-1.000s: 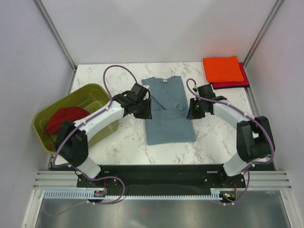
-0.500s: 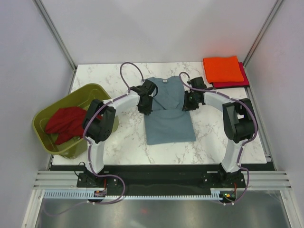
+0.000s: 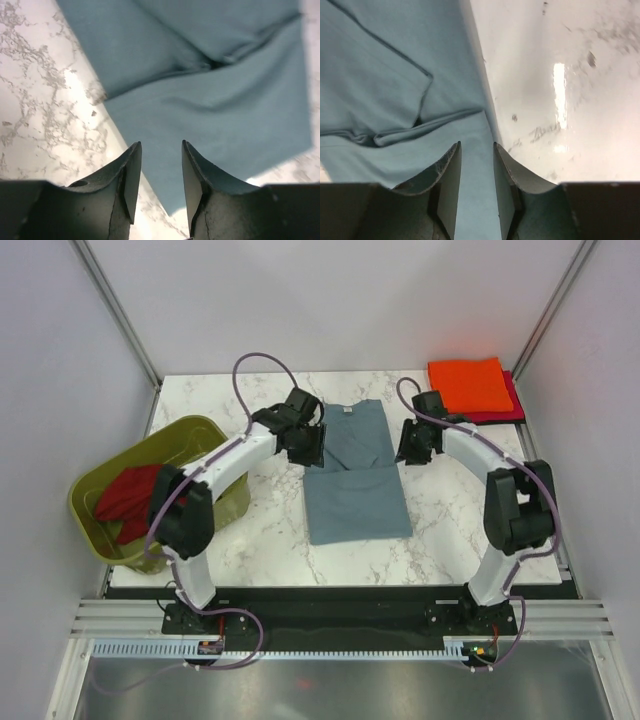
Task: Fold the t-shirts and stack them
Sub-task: Fold the tshirt
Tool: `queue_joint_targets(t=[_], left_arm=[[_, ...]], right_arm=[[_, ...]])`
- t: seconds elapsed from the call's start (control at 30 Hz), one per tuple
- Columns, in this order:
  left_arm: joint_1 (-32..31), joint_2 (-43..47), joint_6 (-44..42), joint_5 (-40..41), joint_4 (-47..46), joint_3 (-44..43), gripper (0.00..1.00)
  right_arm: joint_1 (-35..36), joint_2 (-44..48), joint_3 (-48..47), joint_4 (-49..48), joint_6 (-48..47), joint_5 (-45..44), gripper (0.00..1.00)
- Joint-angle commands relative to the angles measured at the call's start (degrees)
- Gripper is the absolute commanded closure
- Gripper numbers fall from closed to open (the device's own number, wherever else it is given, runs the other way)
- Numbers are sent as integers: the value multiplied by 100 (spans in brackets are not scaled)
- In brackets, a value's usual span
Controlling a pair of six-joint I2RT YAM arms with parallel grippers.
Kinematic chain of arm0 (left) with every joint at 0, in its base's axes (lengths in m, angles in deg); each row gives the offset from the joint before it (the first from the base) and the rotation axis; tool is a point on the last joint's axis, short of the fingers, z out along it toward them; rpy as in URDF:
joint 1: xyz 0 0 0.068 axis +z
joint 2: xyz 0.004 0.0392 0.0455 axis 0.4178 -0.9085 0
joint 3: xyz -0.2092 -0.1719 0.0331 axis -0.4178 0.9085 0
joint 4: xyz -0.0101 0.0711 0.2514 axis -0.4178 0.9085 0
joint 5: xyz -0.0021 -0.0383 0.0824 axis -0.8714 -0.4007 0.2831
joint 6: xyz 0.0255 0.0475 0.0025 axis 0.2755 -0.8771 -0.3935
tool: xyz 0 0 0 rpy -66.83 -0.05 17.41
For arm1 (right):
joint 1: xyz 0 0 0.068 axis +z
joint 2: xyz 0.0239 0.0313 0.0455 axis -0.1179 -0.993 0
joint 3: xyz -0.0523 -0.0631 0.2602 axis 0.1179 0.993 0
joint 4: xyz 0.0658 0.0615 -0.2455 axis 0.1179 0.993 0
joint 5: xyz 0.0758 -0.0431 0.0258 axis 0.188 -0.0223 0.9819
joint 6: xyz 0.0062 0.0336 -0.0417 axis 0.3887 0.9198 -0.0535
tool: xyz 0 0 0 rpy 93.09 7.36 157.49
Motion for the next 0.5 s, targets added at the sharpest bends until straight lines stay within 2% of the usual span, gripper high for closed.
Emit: queue_joint_targets(t=[0.0, 0.13, 0.17, 0.27, 0.43, 0.47], left_arm=[[-38, 1285, -133, -1032, 177, 389, 54], [-108, 2429, 236, -1508, -332, 1785, 47], [-108, 2883, 454, -1813, -525, 2398, 45], [-117, 3474, 1103, -2053, -1299, 3497, 40], [-266, 3898, 1931, -2071, -2107, 4625, 37], [-362, 3942, 2203, -2045, -2544, 4984, 37]], right_arm=[[-14, 1033, 443, 628, 934, -215, 59], [13, 1956, 1446, 646, 1496, 101, 57], [21, 2297, 1892, 498, 1576, 215, 56], [118, 2974, 2666, 356, 1884, 260, 54], [136, 3723, 3582, 128, 2358, 294, 49], [136, 3916, 3854, -12, 2411, 295, 46]])
